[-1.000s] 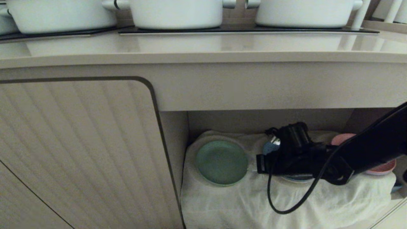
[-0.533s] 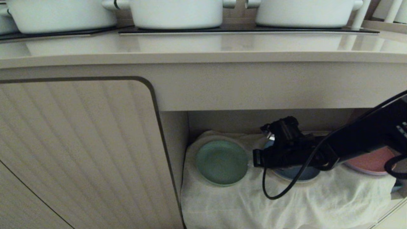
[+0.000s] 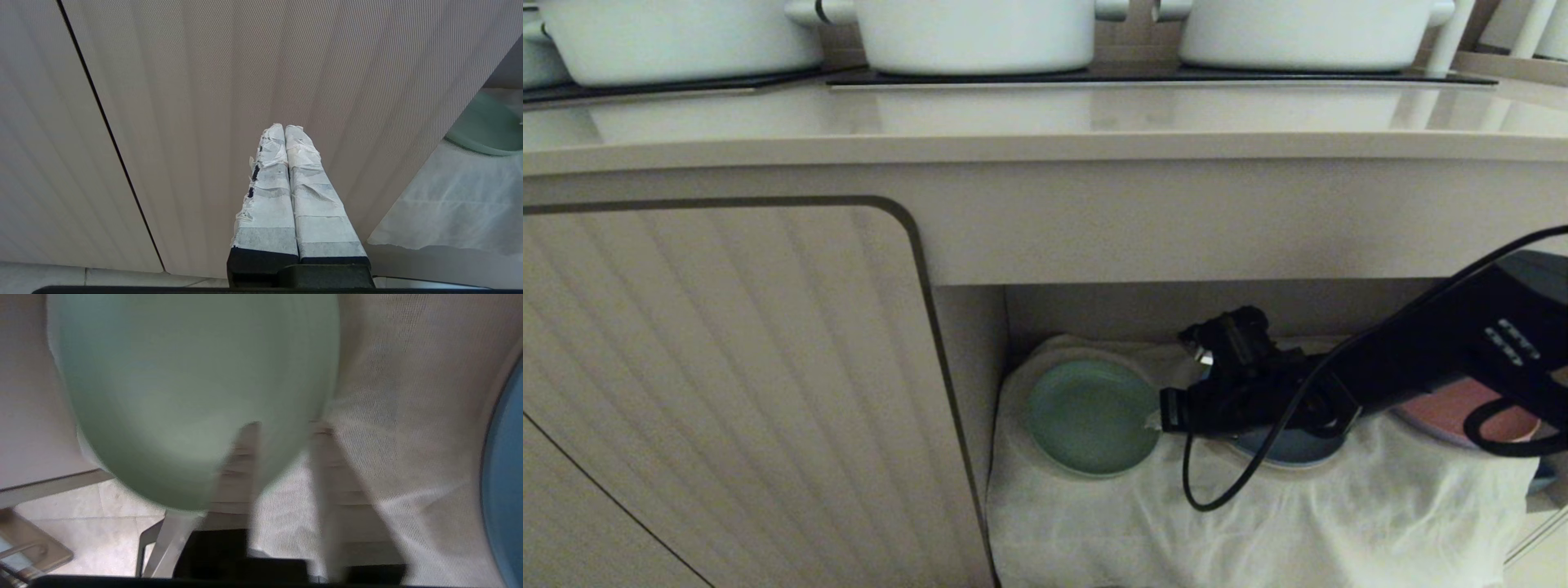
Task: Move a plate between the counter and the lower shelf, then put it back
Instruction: Pick up the plate in the cupboard
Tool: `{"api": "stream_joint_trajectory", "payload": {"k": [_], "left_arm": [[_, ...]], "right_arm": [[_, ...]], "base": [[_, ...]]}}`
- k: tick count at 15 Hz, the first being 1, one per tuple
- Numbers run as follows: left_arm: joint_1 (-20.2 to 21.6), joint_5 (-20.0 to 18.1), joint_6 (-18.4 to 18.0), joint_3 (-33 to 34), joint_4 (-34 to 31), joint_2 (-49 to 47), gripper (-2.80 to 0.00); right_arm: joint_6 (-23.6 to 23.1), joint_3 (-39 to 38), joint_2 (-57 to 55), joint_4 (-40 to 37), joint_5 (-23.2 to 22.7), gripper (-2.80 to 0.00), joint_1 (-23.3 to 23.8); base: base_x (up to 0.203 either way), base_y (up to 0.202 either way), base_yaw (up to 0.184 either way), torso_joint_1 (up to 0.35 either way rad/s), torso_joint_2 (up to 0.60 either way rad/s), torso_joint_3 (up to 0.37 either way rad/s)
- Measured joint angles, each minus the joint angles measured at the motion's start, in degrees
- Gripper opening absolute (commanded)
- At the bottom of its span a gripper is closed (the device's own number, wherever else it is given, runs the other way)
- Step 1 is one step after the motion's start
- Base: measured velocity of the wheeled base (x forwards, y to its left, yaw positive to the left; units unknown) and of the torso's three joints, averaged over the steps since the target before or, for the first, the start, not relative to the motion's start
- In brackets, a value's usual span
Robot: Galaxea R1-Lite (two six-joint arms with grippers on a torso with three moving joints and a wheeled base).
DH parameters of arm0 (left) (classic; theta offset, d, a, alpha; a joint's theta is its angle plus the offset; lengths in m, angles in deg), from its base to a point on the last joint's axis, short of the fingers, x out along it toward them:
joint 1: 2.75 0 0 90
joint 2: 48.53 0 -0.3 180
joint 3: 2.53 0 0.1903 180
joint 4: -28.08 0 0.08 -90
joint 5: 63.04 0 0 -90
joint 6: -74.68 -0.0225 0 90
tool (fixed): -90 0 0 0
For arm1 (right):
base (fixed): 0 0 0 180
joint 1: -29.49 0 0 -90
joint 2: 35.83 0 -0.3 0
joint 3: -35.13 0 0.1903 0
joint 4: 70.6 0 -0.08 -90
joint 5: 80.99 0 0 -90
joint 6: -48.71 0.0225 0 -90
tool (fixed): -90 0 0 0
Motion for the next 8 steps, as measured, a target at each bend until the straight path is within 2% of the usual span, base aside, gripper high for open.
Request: {"api": "stream_joint_trajectory", "payload": {"k": [8], "left_arm": [[0.0, 0.0, 0.01, 0.0, 0.0, 0.0, -2.8]], "right_arm": [[0.0, 2.07, -1.47, 0.01, 1.99, 0.0, -0.14]], "base": [[0.0, 0.0, 0.0, 0.0, 0.0, 0.0]]}}
